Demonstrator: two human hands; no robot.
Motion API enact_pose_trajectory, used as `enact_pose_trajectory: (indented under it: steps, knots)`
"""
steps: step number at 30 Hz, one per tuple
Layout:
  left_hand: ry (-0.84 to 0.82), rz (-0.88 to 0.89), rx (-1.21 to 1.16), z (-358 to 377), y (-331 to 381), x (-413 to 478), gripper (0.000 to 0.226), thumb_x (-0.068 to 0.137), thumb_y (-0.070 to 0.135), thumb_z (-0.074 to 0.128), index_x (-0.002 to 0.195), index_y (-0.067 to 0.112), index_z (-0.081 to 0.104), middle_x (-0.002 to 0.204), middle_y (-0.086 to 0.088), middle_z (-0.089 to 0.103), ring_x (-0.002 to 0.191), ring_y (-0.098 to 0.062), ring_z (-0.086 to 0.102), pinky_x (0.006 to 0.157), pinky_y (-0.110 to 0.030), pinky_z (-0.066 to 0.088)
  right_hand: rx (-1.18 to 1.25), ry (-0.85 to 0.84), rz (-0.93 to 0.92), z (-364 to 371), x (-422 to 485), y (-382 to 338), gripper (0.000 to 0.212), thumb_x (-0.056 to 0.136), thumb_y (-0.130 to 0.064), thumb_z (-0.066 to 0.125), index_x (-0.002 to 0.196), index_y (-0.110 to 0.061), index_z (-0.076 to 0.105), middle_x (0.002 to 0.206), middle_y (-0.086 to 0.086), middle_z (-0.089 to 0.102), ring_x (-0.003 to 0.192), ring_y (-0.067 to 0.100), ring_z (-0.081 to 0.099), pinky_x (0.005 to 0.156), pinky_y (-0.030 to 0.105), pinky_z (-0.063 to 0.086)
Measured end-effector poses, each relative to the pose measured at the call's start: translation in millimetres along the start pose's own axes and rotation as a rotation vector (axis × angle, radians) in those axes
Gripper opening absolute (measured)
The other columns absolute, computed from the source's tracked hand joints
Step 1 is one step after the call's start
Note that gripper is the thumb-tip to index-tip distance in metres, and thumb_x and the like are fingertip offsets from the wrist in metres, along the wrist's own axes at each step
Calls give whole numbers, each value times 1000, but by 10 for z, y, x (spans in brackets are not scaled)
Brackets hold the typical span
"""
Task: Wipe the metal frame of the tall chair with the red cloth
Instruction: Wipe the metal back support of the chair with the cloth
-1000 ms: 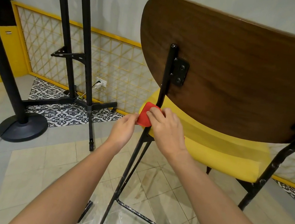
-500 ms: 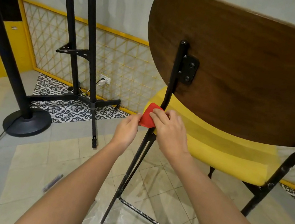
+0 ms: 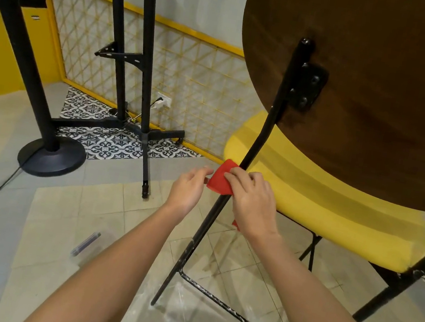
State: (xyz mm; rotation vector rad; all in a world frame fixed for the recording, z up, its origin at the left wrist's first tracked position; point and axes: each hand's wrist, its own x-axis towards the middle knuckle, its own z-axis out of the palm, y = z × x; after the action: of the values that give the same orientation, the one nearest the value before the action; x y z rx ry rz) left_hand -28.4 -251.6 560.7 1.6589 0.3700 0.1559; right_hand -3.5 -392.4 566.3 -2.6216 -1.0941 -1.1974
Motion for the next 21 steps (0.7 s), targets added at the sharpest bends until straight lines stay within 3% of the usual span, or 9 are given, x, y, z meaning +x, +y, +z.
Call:
enact_pose_trajectory:
  steps: [6, 11, 15, 18, 21]
  knots:
    - [-19, -13, 22, 25, -55, 11, 30, 97, 39, 32, 96, 36, 62, 114, 1, 64, 111, -22, 54, 102, -42, 40, 1, 24, -22, 39, 4, 37, 53, 59, 4, 80, 110, -5, 65, 109, 10, 65, 82, 24, 38, 57, 34, 46]
    - [-1, -33, -31, 83, -154, -27, 29, 97, 38, 37, 75, 37, 57, 96, 4, 63, 103, -21, 57, 99, -41, 42, -62, -35, -112, 141, -95, 26, 51, 64, 0, 79, 113, -4, 64, 109, 9, 65, 74, 25, 45, 53, 32, 45]
    - [-4, -49, -28, 75, -322, -9, 26, 95, 40, 36, 94, 35, 61, 110, 2, 63, 106, -18, 57, 101, -41, 42, -95, -100, -190, 180, -165, -35, 54, 59, 3, 77, 111, 0, 64, 100, 11, 65, 67, 27, 54, 47, 33, 47]
    - [-7, -70, -18, 38, -410, -4, 35, 94, 42, 35, 113, 28, 61, 112, 2, 64, 107, -17, 56, 102, -42, 42, -95, -195, -201, 215, -237, -105, 62, 49, 1, 84, 108, 0, 66, 98, 9, 64, 68, 25, 55, 47, 31, 47]
    - [-6, -92, -15, -29, -439, -10, 37, 95, 40, 35, 118, 25, 60, 111, 2, 64, 107, -18, 55, 101, -40, 41, -84, -186, -175, 227, -224, -119, 61, 48, -1, 85, 107, -1, 67, 98, 8, 65, 69, 24, 54, 48, 31, 46]
